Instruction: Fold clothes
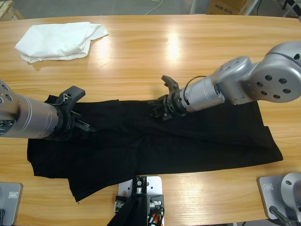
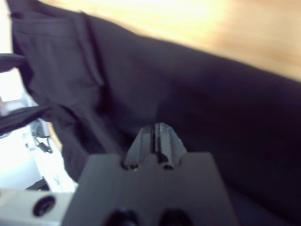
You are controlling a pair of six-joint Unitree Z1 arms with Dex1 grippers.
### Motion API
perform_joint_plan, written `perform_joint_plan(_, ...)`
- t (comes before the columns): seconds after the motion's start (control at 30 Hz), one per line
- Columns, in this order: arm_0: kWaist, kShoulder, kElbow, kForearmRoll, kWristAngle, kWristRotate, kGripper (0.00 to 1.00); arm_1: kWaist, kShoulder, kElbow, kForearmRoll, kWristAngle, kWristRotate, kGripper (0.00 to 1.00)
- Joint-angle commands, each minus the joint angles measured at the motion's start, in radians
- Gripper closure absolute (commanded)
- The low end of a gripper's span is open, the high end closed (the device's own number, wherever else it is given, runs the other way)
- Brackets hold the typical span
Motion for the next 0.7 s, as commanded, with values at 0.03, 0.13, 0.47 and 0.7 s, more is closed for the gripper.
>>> perform_joint_plan(0.03, 0.006, 0.029, 0.034, -0.054, -0.014, -0.008, 0.082, 0.063, -0.013, -0.001, 0.005, 0.107, 0.020, 1.000)
perform_joint_plan(0.13, 0.006, 0.029, 0.035, -0.061, -0.024, -0.008, 0.082, 0.096, -0.008, 0.000, 0.016, 0.117, 0.029, 1.000)
perform_joint_plan(0.47, 0.006, 0.020, 0.047, -0.063, -0.027, -0.006, 0.082, 0.097, -0.091, 0.044, 0.076, 0.099, 0.039, 1.000)
perform_joint_plan(0.7, 0.006, 0.012, 0.051, -0.061, -0.034, 0.003, 0.082, 0.097, -0.078, 0.052, 0.091, 0.095, 0.039, 1.000)
